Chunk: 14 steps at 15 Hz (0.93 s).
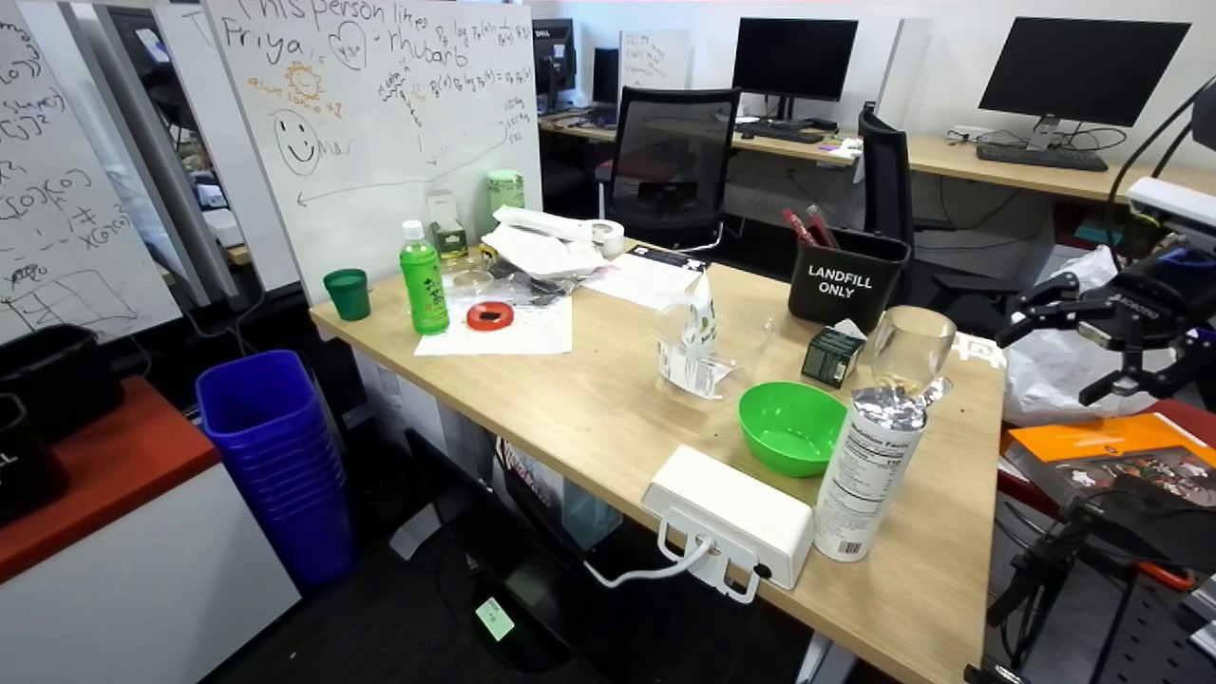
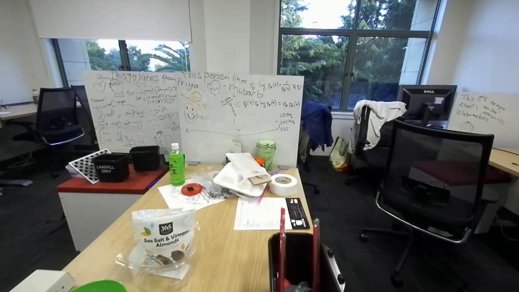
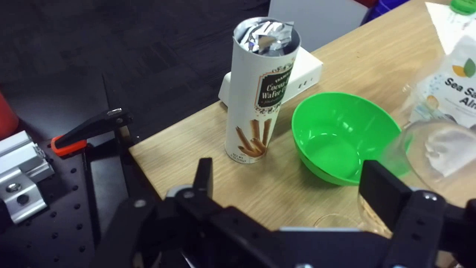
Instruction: Pour the contents of the wine glass into the bowl
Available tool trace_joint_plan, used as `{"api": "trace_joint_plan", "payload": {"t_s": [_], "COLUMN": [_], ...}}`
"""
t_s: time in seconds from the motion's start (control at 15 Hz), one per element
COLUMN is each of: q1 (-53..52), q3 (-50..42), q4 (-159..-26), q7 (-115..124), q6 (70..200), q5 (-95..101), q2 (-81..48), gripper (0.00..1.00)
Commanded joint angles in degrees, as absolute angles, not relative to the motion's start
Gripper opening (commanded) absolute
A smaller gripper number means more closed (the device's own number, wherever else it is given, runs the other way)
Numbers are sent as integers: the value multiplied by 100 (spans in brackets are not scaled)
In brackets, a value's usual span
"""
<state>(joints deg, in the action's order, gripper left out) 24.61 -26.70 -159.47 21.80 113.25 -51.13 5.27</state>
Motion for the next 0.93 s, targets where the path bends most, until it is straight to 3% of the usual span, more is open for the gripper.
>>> {"api": "trace_joint_plan", "payload": {"t_s": [0.0, 0.33, 0.87], "q1": [2585, 2552, 2751], "q3": [-2634, -2565, -2847], "q4": [-15929, -15905, -15604], "q7": [2124, 2126, 1942], "q6": [11294, 11296, 10462], "q5": [-5135, -5134, -6776], "q2": [429, 438, -1161], "gripper": [100, 100, 100]}}
